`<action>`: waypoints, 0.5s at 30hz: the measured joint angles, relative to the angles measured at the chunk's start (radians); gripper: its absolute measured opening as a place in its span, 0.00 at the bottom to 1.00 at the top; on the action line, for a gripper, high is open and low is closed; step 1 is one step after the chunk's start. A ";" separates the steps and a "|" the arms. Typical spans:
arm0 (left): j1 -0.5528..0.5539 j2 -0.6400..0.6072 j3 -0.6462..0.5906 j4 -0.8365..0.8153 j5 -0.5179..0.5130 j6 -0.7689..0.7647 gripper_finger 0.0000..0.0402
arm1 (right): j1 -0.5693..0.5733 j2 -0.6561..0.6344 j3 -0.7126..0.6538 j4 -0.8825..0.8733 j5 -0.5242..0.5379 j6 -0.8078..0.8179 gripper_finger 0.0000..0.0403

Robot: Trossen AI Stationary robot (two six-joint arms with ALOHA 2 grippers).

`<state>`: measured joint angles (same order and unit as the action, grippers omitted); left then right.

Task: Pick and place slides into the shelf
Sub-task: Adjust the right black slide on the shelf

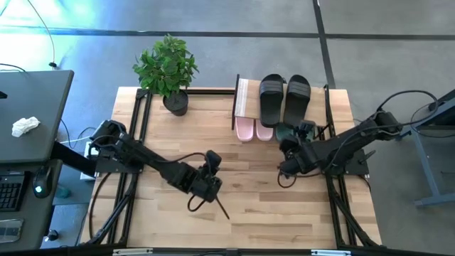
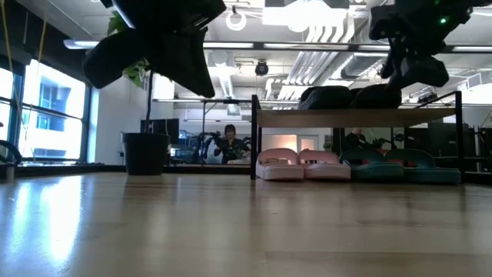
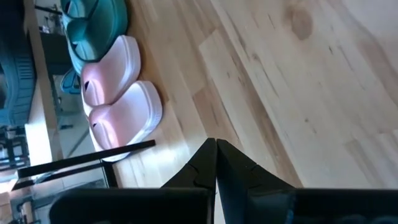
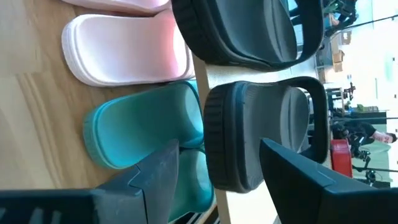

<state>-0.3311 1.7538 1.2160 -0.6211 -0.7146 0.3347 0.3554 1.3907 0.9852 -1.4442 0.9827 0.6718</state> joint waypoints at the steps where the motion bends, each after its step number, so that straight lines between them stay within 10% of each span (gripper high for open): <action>1: 0.001 0.000 0.000 0.000 0.002 0.000 0.00 | -0.012 0.000 0.000 0.014 -0.004 -0.017 0.53; 15: 0.010 0.000 0.000 0.005 0.053 0.001 0.00 | -0.136 0.000 0.000 0.049 -0.022 -0.093 0.40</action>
<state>-0.3206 1.7536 1.2160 -0.6160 -0.6617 0.3355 0.2194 1.3907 0.9852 -1.3957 0.9604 0.5787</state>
